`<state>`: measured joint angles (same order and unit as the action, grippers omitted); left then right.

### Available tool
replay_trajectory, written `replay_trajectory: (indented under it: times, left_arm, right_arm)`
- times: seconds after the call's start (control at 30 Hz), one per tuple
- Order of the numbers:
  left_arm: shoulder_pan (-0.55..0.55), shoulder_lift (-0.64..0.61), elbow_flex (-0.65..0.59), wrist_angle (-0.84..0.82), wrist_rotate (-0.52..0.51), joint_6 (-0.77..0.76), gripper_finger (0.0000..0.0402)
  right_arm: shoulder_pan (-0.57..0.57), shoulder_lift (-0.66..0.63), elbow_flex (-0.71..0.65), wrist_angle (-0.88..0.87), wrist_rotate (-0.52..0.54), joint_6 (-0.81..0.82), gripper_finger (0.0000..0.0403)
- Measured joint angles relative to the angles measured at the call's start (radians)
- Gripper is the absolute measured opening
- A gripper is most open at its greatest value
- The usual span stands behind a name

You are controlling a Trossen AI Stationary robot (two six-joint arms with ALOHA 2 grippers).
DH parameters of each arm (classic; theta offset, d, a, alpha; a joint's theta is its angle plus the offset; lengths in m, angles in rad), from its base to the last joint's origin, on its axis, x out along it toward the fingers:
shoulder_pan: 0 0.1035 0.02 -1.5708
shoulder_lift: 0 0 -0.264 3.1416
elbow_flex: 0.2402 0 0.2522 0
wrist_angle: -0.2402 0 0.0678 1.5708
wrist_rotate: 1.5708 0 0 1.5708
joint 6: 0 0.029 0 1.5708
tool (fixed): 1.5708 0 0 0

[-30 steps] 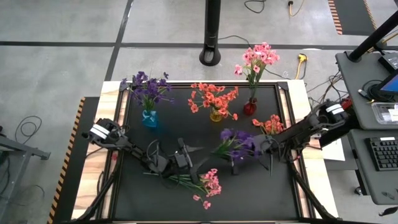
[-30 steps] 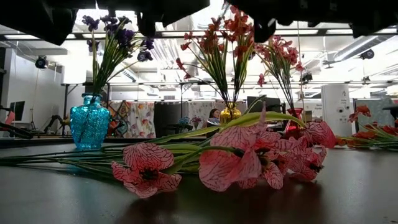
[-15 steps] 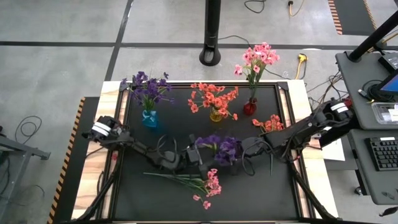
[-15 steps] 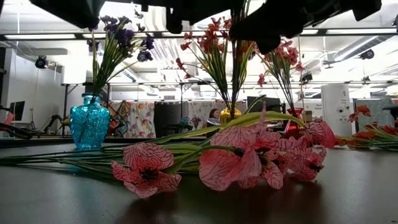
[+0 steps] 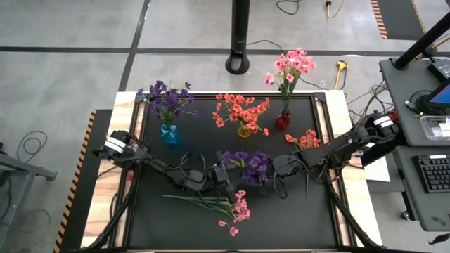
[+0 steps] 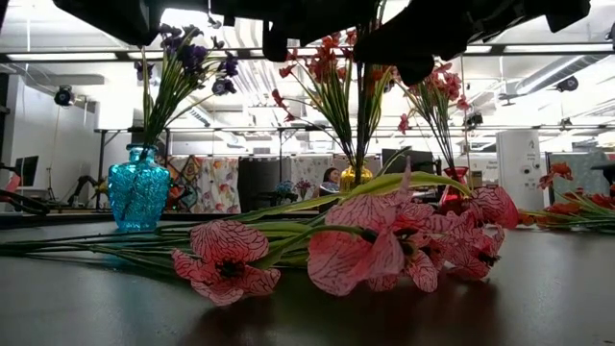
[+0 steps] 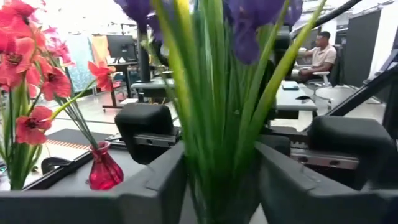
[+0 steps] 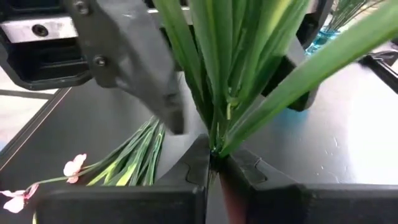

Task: Sort flowers into vase by color
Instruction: Put the violet flowers into the blue flower vase

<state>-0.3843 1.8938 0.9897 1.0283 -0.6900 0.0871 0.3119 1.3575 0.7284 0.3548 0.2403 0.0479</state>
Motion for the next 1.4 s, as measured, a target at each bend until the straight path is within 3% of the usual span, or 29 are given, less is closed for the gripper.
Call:
replay_trajectory:
  times: [0.37,0.67,0.9,1.4]
  left_arm:
    - [0.000,-0.002,0.000,0.000,-0.017,0.006,0.0015]
    - [-0.037,-0.119,-0.004,-0.145,-0.207,0.099,0.0011]
    - [-0.040,-0.319,-0.033,-0.384,-0.378,0.133,0.0008]
    - [-0.028,-0.925,-0.439,-0.346,-0.659,0.258,0.0007]
  right_arm:
    - [0.000,-0.007,0.000,-0.010,0.002,0.020,0.0134]
    - [0.000,-0.127,-0.001,-0.122,-0.001,0.057,0.0205]
    - [0.000,-0.210,-0.001,-0.189,-0.001,0.065,0.0223]
    - [0.000,-0.163,-0.002,-0.186,0.026,0.063,0.0226]
